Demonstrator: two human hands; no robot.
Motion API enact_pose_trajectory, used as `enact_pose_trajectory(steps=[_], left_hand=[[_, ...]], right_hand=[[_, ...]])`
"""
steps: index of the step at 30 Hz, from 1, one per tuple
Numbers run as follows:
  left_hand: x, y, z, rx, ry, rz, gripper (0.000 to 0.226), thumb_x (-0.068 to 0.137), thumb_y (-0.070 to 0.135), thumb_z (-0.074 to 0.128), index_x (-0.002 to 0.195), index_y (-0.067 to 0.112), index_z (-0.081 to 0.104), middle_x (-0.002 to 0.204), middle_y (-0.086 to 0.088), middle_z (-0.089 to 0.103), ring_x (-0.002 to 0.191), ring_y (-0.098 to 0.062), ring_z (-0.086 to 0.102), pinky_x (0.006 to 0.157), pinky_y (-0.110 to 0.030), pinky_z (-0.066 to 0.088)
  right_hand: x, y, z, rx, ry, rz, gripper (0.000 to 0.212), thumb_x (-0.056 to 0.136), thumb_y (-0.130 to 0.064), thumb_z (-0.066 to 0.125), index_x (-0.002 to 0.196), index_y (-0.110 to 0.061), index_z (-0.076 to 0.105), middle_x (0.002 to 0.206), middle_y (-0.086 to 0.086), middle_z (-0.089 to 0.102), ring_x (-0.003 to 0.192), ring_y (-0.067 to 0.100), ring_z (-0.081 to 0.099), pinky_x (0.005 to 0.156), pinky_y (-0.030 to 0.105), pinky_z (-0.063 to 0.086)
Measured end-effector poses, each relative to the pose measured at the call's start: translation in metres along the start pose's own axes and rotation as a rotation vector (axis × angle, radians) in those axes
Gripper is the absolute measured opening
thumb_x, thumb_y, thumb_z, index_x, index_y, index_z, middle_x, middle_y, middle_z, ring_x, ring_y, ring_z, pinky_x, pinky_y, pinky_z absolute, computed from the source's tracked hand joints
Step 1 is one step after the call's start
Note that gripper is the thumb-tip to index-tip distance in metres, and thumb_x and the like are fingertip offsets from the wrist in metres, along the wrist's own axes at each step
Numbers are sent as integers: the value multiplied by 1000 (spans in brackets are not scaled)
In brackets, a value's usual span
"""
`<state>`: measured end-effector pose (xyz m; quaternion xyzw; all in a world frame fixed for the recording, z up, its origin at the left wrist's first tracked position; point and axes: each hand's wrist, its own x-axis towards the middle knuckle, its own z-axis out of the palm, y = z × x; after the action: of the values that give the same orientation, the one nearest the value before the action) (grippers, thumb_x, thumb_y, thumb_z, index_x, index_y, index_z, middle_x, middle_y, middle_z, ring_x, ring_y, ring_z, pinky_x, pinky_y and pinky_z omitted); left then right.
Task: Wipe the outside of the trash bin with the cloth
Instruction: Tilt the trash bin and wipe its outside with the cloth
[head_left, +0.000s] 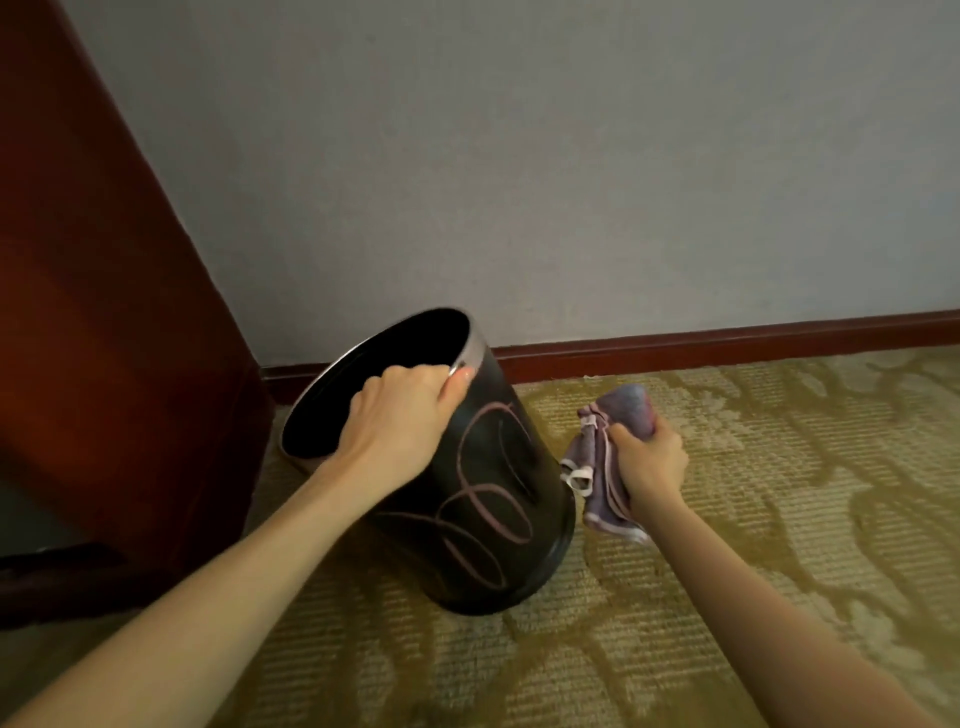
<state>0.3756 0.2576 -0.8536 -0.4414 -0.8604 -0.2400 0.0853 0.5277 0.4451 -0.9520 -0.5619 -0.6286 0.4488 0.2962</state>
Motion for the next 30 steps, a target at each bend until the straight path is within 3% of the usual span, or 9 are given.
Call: enact_pose_trajectory(steps=[3,5,10,13,16,19,22,24,30], left_hand=[[11,-16,-7,18,-35,-87,48,95,51,27,58,22,38,65,-4,47,71,-33,50,62,-40,36],[17,-25,-12,4,-55,-120,49,95,51,27,59,21,39,71,-8,53,75,-35,52,67,-42,41],[36,-50,-21,-5,-84,-173,49,97,48,28,59,19,39,77,-18,56,85,-42,55,67,-39,34],[45,-64,-24,3,-92,-250,54,97,49,28,74,7,55,84,-19,59,90,-40,55,70,-39,35],[49,-82,-27,3,-76,-333,61,95,53,31,82,0,59,91,-25,62,94,-42,56,76,-43,39],[47,-101,-30,-25,-22,-388,63,93,55,35,76,-1,58,91,-27,62,91,-43,56,76,-43,42],[41,-116,-30,-26,51,-421,59,95,50,35,79,0,64,88,-26,63,88,-43,58,75,-43,44],[36,-123,-30,-36,87,-471,58,95,49,36,75,1,62,83,-24,63,80,-41,58,71,-42,44],[21,-127,-31,-41,113,-492,54,93,47,40,80,0,62,87,-26,62,84,-41,53,71,-39,38]], right_hand=[[-1,-12,13,28,-38,1,33,81,-31,63,107,-11,61,103,13,66,96,33,61,87,46,49],[-4,-18,23,49,-68,-11,33,80,-31,63,107,-12,61,104,13,65,97,32,61,88,49,49],[-12,-31,45,40,-95,-63,26,79,-30,64,99,-14,60,99,11,65,93,31,59,82,39,47],[-17,-36,59,23,-108,-81,20,79,-29,64,92,-15,57,92,8,64,89,30,60,78,37,46],[-23,-41,75,-20,-151,-121,18,82,-28,62,93,-16,54,90,5,60,88,30,59,79,40,47],[-27,-49,91,-72,-169,-163,28,83,-39,62,95,-17,51,91,3,58,88,29,59,79,42,48],[-29,-62,104,-177,-166,-233,44,78,-58,62,91,-17,48,87,1,55,78,25,53,68,35,41],[-27,-70,111,-232,-169,-280,46,77,-60,63,91,-19,47,85,0,53,74,23,49,65,32,37],[0,-87,131,-370,-280,-299,48,76,-52,65,106,-15,56,106,12,64,94,35,60,69,33,40]])
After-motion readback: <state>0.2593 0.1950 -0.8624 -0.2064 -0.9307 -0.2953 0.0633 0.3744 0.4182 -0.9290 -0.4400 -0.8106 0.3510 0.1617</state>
